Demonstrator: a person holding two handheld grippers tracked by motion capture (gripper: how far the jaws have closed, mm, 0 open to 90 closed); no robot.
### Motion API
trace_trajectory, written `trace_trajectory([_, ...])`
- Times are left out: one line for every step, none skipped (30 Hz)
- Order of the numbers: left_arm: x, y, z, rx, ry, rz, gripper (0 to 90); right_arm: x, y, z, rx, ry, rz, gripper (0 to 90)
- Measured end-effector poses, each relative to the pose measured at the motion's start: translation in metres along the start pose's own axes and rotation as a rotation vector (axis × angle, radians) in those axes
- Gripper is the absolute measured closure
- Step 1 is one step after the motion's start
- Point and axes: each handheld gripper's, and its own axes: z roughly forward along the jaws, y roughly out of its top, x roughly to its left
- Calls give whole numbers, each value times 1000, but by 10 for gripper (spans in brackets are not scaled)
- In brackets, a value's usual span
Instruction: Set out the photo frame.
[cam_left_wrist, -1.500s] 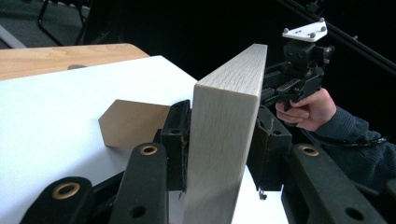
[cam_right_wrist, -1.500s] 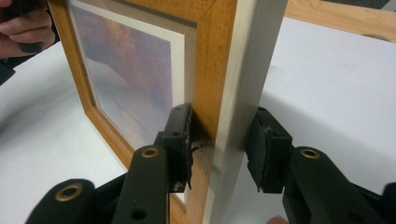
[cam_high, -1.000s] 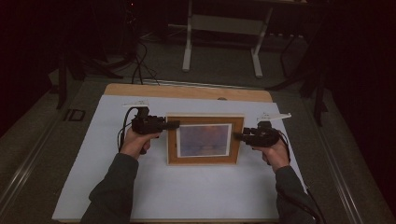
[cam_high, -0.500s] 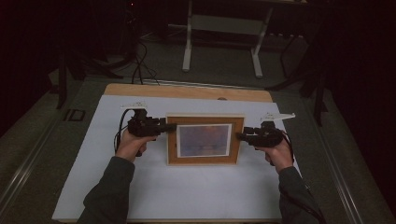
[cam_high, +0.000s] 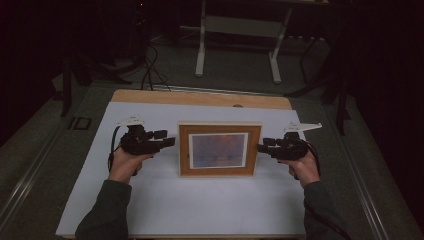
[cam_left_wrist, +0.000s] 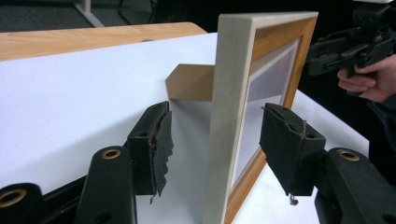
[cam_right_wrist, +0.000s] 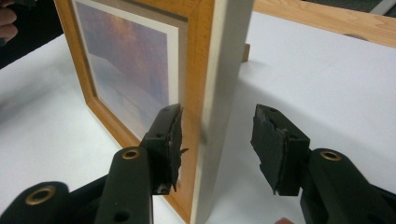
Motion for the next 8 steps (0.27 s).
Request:
trace_trajectory([0, -2, -3, 0, -3, -1, 448, 0, 0, -1, -1, -1, 0, 530])
trace_trajectory([0, -4, -5, 1, -3, 2, 452, -1, -1, -3, -1, 2, 3, 544])
trace_trajectory([-1, -6, -7, 2, 3, 8, 452, -1, -2, -4, -3, 6, 2, 552])
trace_trajectory([-2, -8, -9, 4, 10, 14, 452, -1, -2, -5, -1, 6, -1, 552])
trace_trajectory([-3, -11, -11, 3, 17, 18, 451, -1, -3, -5, 0, 6, 0, 552])
trace_trajectory([-4, -13, -14, -1, 24, 24, 450, -2, -4, -6, -2, 5, 1, 550])
trace_trajectory([-5, -17, -18, -12, 30, 24, 446, -3, -5, -7, -2, 3, 5, 542])
trace_trajectory([-5, -20, -22, -26, 36, 24, 440, -4, -6, -9, -2, -2, 9, 533])
